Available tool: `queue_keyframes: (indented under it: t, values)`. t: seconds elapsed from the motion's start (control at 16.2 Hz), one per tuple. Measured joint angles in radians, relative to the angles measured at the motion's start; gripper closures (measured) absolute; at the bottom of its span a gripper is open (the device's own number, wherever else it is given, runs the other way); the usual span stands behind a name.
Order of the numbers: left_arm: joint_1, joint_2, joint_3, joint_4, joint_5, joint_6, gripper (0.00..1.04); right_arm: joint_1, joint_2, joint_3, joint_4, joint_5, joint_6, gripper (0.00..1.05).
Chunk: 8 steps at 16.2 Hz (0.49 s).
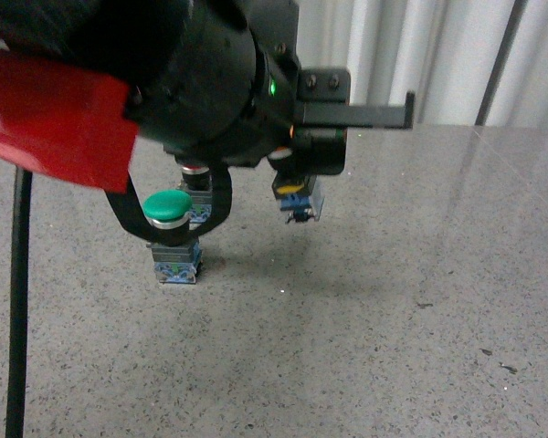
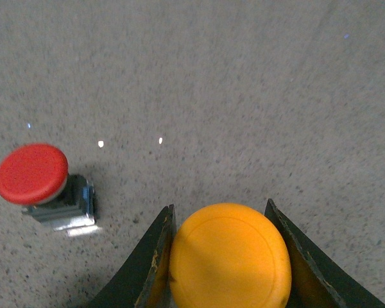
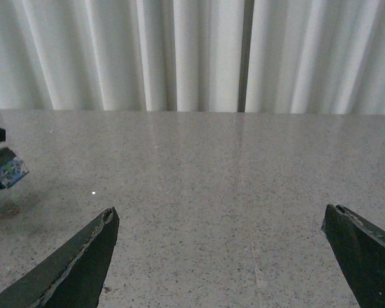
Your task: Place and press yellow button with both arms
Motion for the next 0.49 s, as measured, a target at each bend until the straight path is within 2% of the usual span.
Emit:
queue_keyframes:
  t: [0.49]
  values:
    - [0.016,0.141,0.05,-0.011,0.035,-0.05,0.68,0.0,0.0,0.0,0.0,0.0,0.0,0.07]
